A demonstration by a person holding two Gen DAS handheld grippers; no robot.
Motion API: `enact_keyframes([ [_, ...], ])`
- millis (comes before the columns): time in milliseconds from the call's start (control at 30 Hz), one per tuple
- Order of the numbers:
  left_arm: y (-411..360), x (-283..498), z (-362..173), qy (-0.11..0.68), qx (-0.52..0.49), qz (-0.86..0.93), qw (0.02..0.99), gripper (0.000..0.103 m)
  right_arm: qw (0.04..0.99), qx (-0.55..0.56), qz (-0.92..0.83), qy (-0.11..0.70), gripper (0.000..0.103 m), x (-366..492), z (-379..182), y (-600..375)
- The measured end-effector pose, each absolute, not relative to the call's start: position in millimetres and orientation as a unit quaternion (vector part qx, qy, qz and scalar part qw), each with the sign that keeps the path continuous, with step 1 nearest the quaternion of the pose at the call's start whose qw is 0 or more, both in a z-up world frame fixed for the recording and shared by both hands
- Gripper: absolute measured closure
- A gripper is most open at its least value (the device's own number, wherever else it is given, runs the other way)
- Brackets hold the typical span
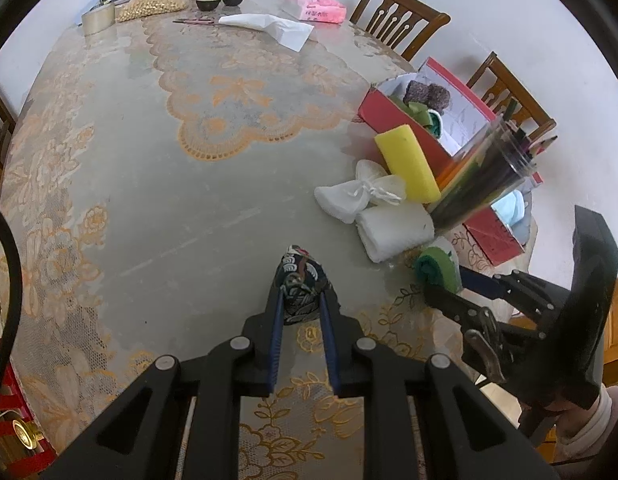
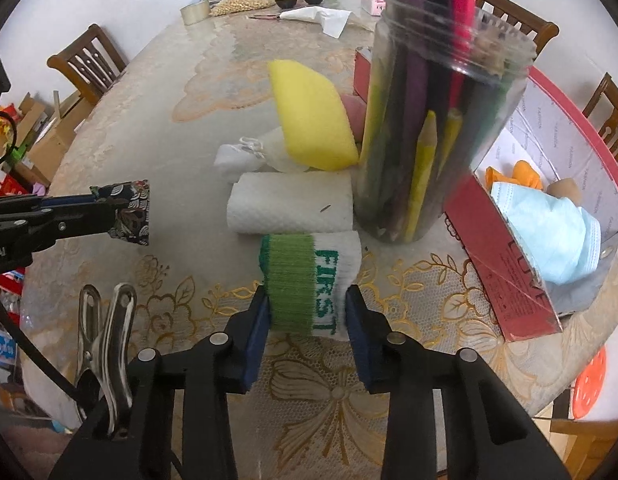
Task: Organize soft objects
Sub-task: 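Lift the patterned item and FIRST sock with both grippers toward the box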
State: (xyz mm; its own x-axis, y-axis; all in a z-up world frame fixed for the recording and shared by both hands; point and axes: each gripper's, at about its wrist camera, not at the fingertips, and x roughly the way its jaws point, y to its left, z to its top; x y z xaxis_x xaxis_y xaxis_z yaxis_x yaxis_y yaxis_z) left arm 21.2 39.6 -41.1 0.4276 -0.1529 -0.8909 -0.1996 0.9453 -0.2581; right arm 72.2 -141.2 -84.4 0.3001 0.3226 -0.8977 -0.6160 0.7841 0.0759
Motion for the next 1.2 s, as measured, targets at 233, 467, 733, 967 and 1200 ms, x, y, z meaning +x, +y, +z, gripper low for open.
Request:
enact_keyframes([
  [233, 36, 24, -33, 0.529, -0.157, 0.004, 0.834, 0.084, 0.796, -0.137, 0.303, 0.505, 0.067, 61, -74, -147],
  [467, 29, 34, -19, 0.518, -0.142, -0.012, 0.843, 0.084, 0.807, -0.119, 0.3, 0.494, 0.068, 53, -55, -164],
  [733, 20, 57, 5, 0.503, -0.117, -0.035, 0.856, 0.084, 0.826, -0.086, 0.273, 0.486, 0.068, 52, -33, -200],
  [967, 12, 89, 24, 0.491, -0.098, -0.056, 0.864, 0.084, 0.841, -0.067, 0.244, 0.479, 0.068, 60, -14, -231],
  [1200, -4, 129, 40, 0.481, -0.072, -0.076, 0.87, 0.084, 0.852, -0.056, 0.221, 0.471, 0.068, 82, -2, -256],
])
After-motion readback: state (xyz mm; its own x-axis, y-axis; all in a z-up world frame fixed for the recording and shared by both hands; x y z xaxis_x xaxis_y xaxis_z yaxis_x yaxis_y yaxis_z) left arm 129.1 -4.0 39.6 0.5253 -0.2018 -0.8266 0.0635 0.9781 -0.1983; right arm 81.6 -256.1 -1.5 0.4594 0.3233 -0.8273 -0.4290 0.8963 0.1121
